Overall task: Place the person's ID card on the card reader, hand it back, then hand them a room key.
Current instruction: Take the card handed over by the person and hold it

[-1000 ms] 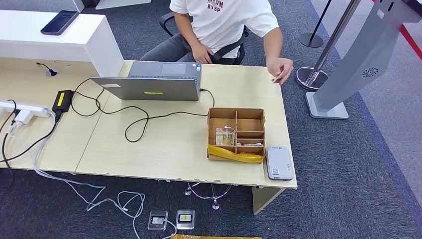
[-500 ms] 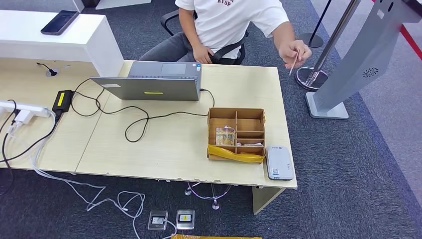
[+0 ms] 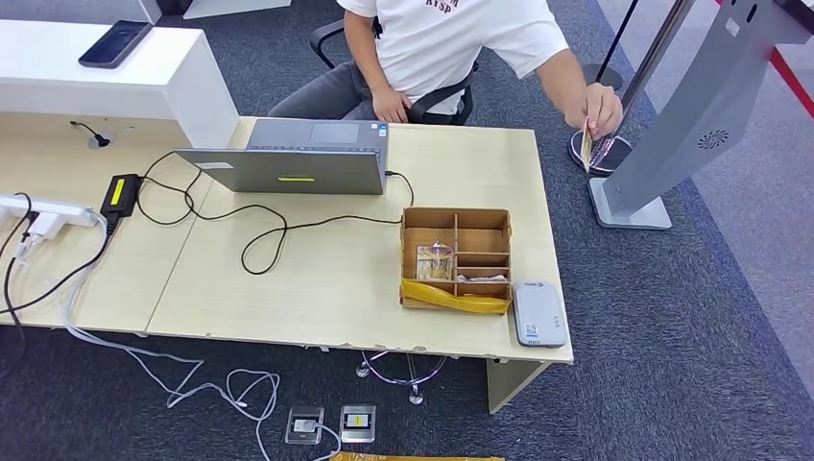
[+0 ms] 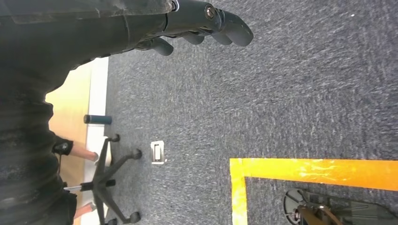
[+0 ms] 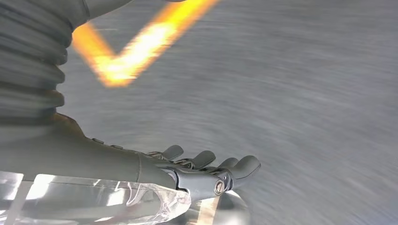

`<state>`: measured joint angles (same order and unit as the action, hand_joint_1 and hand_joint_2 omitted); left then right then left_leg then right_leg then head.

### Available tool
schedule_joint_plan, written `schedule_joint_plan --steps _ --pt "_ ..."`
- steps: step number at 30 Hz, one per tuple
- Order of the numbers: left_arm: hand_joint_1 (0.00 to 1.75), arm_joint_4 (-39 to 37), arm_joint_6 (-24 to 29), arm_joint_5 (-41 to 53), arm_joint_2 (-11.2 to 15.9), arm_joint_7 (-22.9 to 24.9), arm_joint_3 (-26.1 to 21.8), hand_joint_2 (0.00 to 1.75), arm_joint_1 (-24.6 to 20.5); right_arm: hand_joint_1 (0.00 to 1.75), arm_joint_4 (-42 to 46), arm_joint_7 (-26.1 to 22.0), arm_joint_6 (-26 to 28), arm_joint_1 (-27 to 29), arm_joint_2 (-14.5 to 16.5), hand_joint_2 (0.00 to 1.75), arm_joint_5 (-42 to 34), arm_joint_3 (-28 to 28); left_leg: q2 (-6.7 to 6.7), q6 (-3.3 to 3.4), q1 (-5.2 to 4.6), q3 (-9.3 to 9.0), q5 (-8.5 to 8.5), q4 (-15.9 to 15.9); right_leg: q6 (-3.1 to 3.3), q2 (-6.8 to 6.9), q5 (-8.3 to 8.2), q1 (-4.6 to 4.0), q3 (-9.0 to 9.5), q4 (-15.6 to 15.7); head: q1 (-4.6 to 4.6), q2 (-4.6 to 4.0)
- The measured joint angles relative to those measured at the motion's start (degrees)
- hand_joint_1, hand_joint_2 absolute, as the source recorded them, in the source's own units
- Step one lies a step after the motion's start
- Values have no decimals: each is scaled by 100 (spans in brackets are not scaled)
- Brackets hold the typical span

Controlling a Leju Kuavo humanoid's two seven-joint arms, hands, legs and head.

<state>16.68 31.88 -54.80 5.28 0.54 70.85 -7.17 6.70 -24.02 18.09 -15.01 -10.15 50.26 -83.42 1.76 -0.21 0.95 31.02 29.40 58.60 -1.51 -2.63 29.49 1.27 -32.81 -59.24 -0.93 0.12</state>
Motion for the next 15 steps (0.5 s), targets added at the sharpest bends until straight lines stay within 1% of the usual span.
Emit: schedule_joint_plan --steps 1,2,3,4,5,6,7,8,9,10,11,15 --pt "0 -11 3 -14 -4 -34 -2 175 -7 0 177 18 -87 -77 -103 175 -452 40 0 8 -5 -12 1 2 -8 -3 2 4 0 6 1 0" --pt "0 -22 9 -25 -8 -66 -4 175 -15 0 433 311 -123 -62 -203 175 -1046 161 6 20 -11 -28 4 5 -23 0 11 7 7 13 -1 0" --pt "0 -32 16 -32 -10 -94 -7 175 -21 0 806 895 -12 68 -329 175 -1809 386 26 33 -23 -40 8 7 -39 20 24 17 23 18 -4 -1" --pt "0 -43 22 -36 -11 -116 -9 175 -16 0 1319 1705 349 295 -497 175 -2667 714 51 45 -42 -43 13 6 -54 45 38 37 42 12 -4 -1" --pt "0 -53 26 -38 -11 -136 -10 175 -1 0 1908 2544 839 554 -684 175 -3415 1076 63 51 -65 -33 16 4 -64 56 47 63 49 -3 -5 -1" --pt "0 -65 27 -40 -13 -148 -11 175 19 0 2595 3331 1303 789 -892 175 -3972 1452 43 53 -87 -1 23 -2 -61 36 46 88 39 -23 -1 -1" --pt "0 -79 28 -43 -13 -157 -11 175 35 0 3272 3913 1650 951 -1090 175 -4239 1791 -8 52 -101 34 34 -7 -57 -18 40 105 17 -39 1 -1" --pt "0 -94 28 -43 -12 -164 -12 175 33 0 3902 4289 1804 1051 -1266 175 -4193 2101 -74 52 -106 60 49 -10 -54 -85 34 112 -4 -46 5 0" --pt "0 -107 30 -44 -11 -169 -13 175 11 0 4457 4552 1824 1116 -1428 175 -3980 2396 -129 56 -106 75 66 -13 -53 -139 29 111 -12 -45 9 0" --pt "0 -115 32 -42 -11 -174 -13 175 -26 0 4897 4714 1824 1169 -1560 175 -3714 2657 -155 63 -104 67 76 -13 -57 -161 29 108 -8 -39 9 0" --pt "0 -120 33 -41 -15 -179 -13 175 -62 0 5263 4819 1824 1224 -1667 175 -3496 2883 -159 72 -101 56 80 -13 -61 -158 30 104 4 -34 10 0" --pt "0 -120 33 -15 -67 -221 -14 175 -88 0 6836 4997 1825 1463 -1937 175 -3091 3774 -68 100 -119 60 46 -9 -74 -52 38 119 25 -33 18 0"
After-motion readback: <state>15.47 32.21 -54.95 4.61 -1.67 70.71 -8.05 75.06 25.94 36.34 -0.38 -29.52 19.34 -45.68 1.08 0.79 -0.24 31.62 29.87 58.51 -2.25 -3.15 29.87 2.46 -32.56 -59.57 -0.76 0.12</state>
